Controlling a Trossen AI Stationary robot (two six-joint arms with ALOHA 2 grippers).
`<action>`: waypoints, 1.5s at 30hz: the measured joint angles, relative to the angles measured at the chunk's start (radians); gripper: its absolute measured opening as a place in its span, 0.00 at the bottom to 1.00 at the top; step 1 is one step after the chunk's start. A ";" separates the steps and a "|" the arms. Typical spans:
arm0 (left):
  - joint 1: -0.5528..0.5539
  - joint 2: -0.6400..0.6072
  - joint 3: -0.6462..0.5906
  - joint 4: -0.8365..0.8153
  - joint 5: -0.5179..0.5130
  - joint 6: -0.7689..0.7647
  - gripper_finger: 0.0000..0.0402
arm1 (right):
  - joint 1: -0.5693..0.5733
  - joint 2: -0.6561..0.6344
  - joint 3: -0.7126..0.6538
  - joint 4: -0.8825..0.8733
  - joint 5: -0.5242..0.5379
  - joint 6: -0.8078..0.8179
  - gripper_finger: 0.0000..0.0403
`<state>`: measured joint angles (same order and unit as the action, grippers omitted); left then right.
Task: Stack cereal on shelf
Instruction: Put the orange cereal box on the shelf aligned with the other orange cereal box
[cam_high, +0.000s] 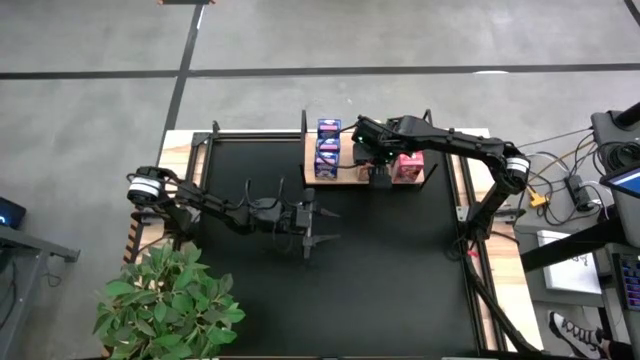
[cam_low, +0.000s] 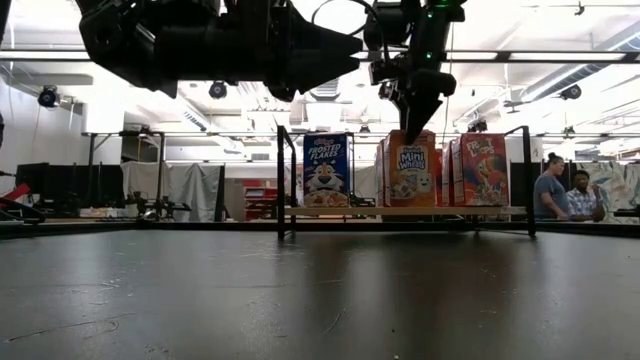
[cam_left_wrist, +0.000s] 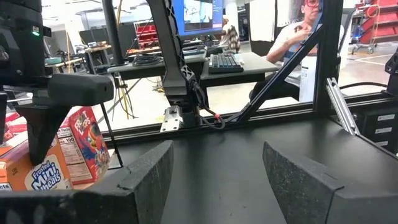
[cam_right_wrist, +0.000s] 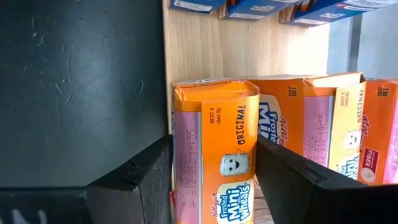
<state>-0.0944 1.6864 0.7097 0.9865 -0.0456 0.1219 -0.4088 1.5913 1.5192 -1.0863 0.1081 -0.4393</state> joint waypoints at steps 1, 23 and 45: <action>0.000 -0.001 0.000 0.000 0.000 0.000 0.58 | 0.000 0.000 0.000 0.000 0.000 0.000 0.51; 0.002 -0.076 0.000 0.017 0.000 0.082 0.58 | 0.003 -0.003 0.185 -0.118 0.015 0.075 0.45; 0.001 -0.090 0.000 0.011 0.000 0.084 0.58 | 0.003 -0.003 0.042 0.032 0.015 0.081 0.03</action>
<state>-0.0933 1.5963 0.7101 0.9977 -0.0456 0.2059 -0.4061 1.5883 1.5616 -1.0541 0.1234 -0.3579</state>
